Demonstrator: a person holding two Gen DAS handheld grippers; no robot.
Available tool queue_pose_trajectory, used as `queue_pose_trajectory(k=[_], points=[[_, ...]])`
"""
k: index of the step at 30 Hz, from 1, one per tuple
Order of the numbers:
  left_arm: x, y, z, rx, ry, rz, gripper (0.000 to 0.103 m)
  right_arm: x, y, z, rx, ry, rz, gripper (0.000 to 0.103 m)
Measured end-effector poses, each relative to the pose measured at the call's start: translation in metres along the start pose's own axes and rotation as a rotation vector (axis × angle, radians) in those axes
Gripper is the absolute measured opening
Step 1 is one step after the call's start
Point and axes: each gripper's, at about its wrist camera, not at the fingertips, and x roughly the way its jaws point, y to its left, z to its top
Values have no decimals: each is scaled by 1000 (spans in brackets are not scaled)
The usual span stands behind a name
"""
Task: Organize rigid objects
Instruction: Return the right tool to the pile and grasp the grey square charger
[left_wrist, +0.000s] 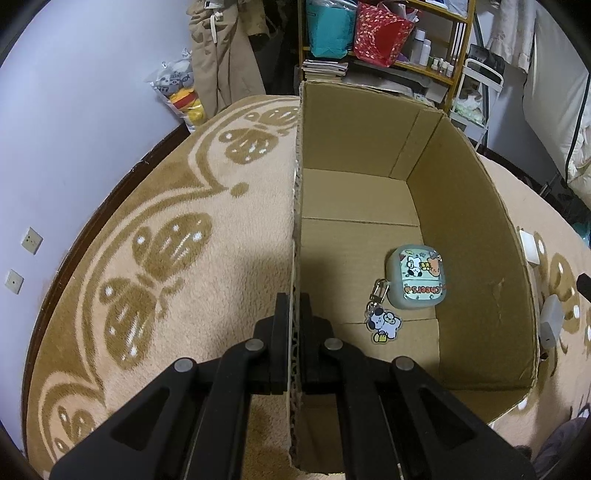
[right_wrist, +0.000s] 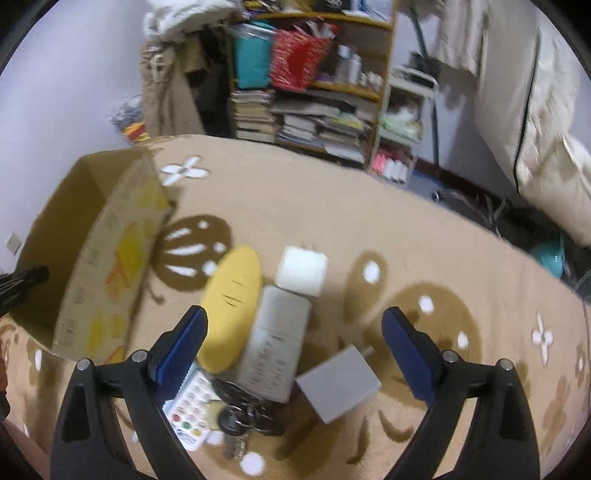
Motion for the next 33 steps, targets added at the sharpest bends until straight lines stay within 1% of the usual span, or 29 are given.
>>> queue_pose_trajectory(k=[2,7,13,15,16,17,21,23,25,27,28,33], points=[[0,0,0,-1,1,-3,4,7,-12,-5,37,24,-4,100],[0,3,-1,-15,5,-11,4,22,-27,-15,73,74,-22,100],[-2,3,-3,-15,3,-9,4,40,-44,-26,185,156,15,100],[-2,3,-3,-12,2,-8,4,46,-49,-29,212,174,5,97],[-2,3,-3,-14,2,-9,4,49,-49,-31,218,187,-5,93],[-2,3,-3,-15,2,-9,4,52,-50,-32,221,203,-13,91],[-2,3,-3,-16,2,-9,4,62,-54,-39,245,246,-30,91],[-2,4,-3,-15,2,-9,4,66,-56,-42,270,258,-20,91],[-2,3,-3,-15,3,-9,4,67,-57,-44,283,266,-32,91],[-2,3,-3,-16,3,-11,4,69,-57,-45,297,267,-62,84],[-2,4,-3,-18,3,-12,4,70,-59,-46,312,266,-64,82],[-2,3,-3,-16,2,-7,5,75,-63,-48,373,271,-55,81]])
